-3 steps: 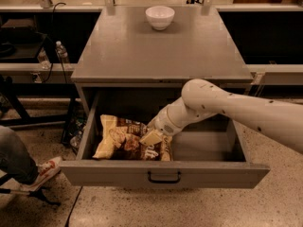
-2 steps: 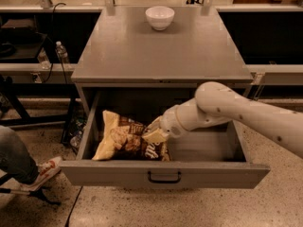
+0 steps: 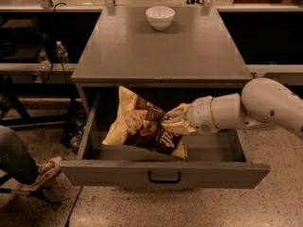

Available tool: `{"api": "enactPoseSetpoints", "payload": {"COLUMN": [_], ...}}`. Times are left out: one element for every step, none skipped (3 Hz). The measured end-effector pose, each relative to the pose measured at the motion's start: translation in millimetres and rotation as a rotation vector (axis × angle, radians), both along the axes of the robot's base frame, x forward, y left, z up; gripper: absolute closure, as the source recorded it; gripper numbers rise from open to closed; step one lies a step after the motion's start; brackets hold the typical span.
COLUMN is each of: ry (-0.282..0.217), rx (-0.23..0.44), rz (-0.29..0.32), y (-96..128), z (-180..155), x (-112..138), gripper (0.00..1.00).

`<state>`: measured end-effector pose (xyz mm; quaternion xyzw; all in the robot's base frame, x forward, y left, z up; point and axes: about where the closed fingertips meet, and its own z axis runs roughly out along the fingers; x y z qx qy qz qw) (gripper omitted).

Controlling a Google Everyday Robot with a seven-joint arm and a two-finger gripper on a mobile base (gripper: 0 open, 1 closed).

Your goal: Pick brown chip bag from top drawer and place on counter

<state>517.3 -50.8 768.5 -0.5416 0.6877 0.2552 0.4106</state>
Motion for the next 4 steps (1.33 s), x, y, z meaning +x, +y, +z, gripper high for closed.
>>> {"api": "enactPoseSetpoints", "payload": {"ry": [0.0,-0.08,-0.241,-0.402], "rx": [0.0,-0.043,-0.116,-0.174], "rz": [0.0,-0.036,-0.108,-0.182], "y": [0,-11,-31,-52], "z": [0,29,83,142], "x": [0,8,29,60], "gripper": [1.0,1.0,1.0,1.0]}}
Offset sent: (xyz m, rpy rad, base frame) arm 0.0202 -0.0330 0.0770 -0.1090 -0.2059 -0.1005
